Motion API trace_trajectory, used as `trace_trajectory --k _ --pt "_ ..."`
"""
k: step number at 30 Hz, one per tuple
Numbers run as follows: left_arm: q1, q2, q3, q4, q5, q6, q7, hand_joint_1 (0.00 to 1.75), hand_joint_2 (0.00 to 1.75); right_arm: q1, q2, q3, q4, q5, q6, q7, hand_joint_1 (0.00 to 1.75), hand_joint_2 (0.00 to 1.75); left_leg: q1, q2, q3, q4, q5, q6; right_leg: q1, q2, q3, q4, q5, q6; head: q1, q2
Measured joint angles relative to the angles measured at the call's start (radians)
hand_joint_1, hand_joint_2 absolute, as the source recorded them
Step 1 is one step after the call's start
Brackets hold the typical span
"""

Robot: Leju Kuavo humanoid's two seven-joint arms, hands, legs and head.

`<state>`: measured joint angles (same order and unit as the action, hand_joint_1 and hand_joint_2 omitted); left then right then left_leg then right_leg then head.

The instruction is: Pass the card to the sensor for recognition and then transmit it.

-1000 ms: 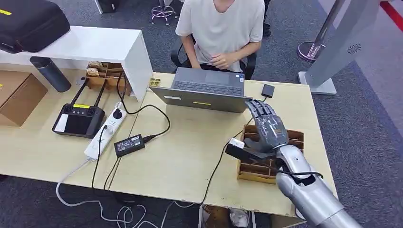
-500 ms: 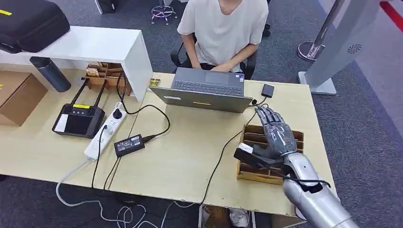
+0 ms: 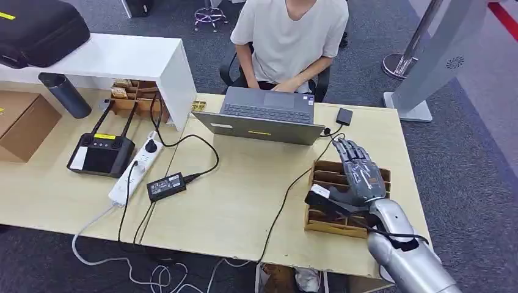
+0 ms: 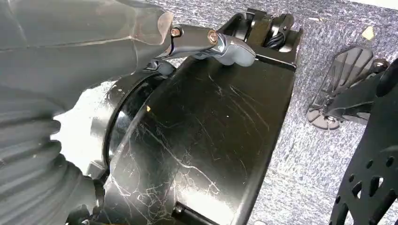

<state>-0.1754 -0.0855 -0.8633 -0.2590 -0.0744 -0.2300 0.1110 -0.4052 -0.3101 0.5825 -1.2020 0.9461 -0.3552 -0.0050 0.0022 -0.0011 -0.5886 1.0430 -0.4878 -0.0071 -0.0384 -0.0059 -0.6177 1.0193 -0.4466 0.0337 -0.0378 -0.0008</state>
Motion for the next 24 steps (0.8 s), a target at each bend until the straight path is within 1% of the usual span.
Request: trace_trajectory --k 9,20,21,23,24 --pt "0.0 0.0 0.002 0.0 0.0 -0.001 0.0 0.0 1.75 0.013 -0.001 -0.02 0.0 -0.003 0.007 -0.018 1.75 1.75 0.0 0.0 0.0 0.0 0.0 0.0 0.0 0.0 0.0 0.0 0.0 0.0 0.0 0.0" --pt "0.0 0.0 0.003 0.0 0.0 -0.002 0.0 0.0 1.75 0.01 0.0 -0.026 -0.008 -0.004 0.014 -0.02 1.75 1.75 0.0 0.0 0.0 0.0 0.0 0.0 0.0 0.0 0.0 0.0 0.0 0.0 0.0 0.0" --pt "0.0 0.0 0.003 0.0 0.0 -0.002 0.0 0.0 1.75 0.01 0.0 -0.027 -0.008 -0.004 0.014 -0.019 1.69 1.75 0.0 -0.001 0.0 0.0 0.0 0.0 0.0 0.0 0.0 0.0 0.0 0.0 0.0 0.0" --pt "0.0 0.0 0.003 0.0 0.0 -0.002 0.0 0.0 1.75 0.01 0.0 -0.027 -0.008 -0.004 0.014 -0.019 1.68 1.75 0.0 0.0 0.0 0.0 0.0 0.0 0.0 0.0 0.0 0.0 0.0 0.0 0.0 0.0" --pt "0.0 0.0 0.003 0.0 0.0 -0.002 0.0 0.0 1.75 0.01 0.0 -0.027 -0.008 -0.004 0.014 -0.019 1.64 1.75 0.0 0.0 0.0 0.0 0.0 0.0 0.0 0.0 0.0 0.0 0.0 0.0 0.0 0.0"
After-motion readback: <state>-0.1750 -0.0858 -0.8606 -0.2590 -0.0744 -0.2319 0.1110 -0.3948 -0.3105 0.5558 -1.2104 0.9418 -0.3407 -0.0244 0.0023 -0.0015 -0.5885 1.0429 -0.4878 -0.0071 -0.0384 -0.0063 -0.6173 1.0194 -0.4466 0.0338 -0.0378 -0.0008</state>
